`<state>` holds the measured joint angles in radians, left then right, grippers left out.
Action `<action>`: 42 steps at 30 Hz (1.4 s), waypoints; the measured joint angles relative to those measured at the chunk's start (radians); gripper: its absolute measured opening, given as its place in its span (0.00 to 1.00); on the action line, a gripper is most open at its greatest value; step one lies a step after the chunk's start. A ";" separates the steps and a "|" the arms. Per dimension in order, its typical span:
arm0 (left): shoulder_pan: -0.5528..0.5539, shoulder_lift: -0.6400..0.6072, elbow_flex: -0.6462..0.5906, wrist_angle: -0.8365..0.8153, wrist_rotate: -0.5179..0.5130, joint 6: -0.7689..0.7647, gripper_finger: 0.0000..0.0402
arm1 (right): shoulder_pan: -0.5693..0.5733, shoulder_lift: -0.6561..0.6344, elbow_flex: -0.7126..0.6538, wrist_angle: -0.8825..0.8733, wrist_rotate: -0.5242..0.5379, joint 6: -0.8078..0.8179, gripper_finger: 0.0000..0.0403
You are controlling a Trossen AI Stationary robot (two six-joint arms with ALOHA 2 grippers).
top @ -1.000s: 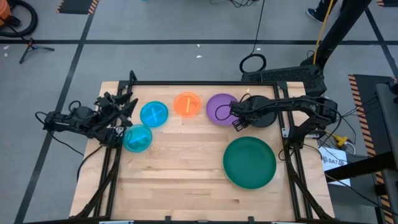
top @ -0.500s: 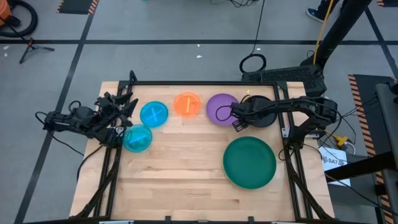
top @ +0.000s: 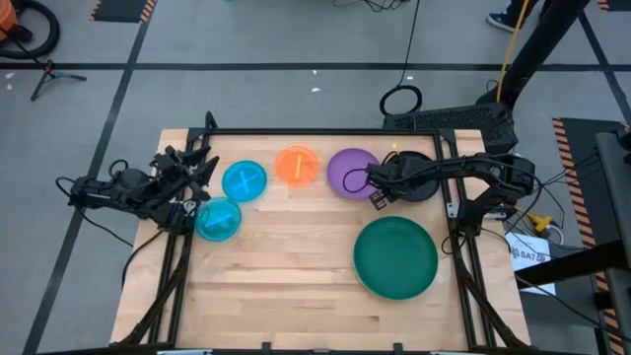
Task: Stack plastic plates
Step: Stack the black plate on top of the dark green plate
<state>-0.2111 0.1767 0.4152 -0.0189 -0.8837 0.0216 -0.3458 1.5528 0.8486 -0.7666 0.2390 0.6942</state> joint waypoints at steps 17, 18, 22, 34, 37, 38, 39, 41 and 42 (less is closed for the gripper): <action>0.000 0.000 0.000 0.001 0.000 0.000 0.53 | 0.037 0.000 0.321 -0.424 0.128 0.004 0.02; 0.000 0.000 0.000 -0.001 0.000 0.000 0.53 | 0.047 0.000 0.352 -0.449 0.128 0.009 0.02; 0.000 0.000 0.000 -0.006 0.000 0.000 0.53 | 0.105 0.000 0.468 -0.531 0.125 0.040 0.01; 0.000 0.000 0.000 -0.006 0.000 -0.024 0.53 | 0.417 0.000 0.700 -0.542 -0.114 0.213 0.02; 0.000 0.000 0.000 -0.006 0.000 -0.026 0.53 | 0.472 -0.001 0.743 -0.539 -0.175 0.276 0.02; 0.000 0.000 0.000 -0.007 0.000 -0.027 0.53 | 0.484 -0.001 0.751 -0.538 -0.214 0.306 0.02; 0.000 0.000 0.000 -0.007 0.000 -0.027 0.53 | 0.492 -0.001 0.756 -0.538 -0.258 0.336 0.02; 0.000 0.000 0.000 -0.006 0.000 -0.027 0.53 | 0.502 -0.001 0.760 -0.541 -0.338 0.383 0.02; 0.000 0.000 0.000 -0.005 0.000 -0.027 0.53 | 0.504 -0.001 0.760 -0.546 -0.369 0.404 0.02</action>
<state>-0.2110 0.1767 0.4152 -0.0238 -0.8835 -0.0051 0.1580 1.5517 1.6089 -1.3130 -0.1301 1.0979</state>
